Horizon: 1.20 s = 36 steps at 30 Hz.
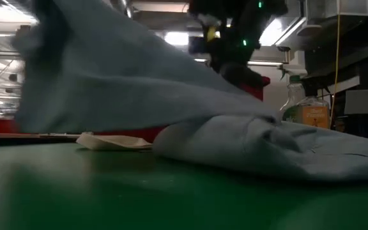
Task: Fold Laundry from Bin
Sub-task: Fold the blue pants from the red laundry basket
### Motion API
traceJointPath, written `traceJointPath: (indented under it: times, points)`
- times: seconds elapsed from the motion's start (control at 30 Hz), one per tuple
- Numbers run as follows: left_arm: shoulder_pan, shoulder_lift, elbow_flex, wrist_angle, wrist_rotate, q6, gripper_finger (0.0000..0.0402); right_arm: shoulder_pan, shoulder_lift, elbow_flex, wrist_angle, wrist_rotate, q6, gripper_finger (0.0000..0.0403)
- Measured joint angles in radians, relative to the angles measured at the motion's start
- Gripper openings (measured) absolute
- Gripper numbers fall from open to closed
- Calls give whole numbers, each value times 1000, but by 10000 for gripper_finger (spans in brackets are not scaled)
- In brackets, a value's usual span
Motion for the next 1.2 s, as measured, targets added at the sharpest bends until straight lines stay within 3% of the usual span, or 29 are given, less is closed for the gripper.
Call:
traceJointPath:
  times: [0.4,0.5,0.63,0.9,1.2]
  points:
    - [24,0,0,-4,-360,235,120,-75,-1,-74,-29,38,41,11]
    - [27,0,0,-22,-364,269,132,-74,-1,-74,-48,79,51,11]
    - [9,0,0,-41,-294,254,135,-75,-1,-74,-71,90,58,5]
    - [-147,0,-57,13,-314,-11,136,-74,-1,-74,-74,89,59,14]
    - [-288,0,-260,274,-322,-237,136,-73,-1,-74,-73,75,59,7]
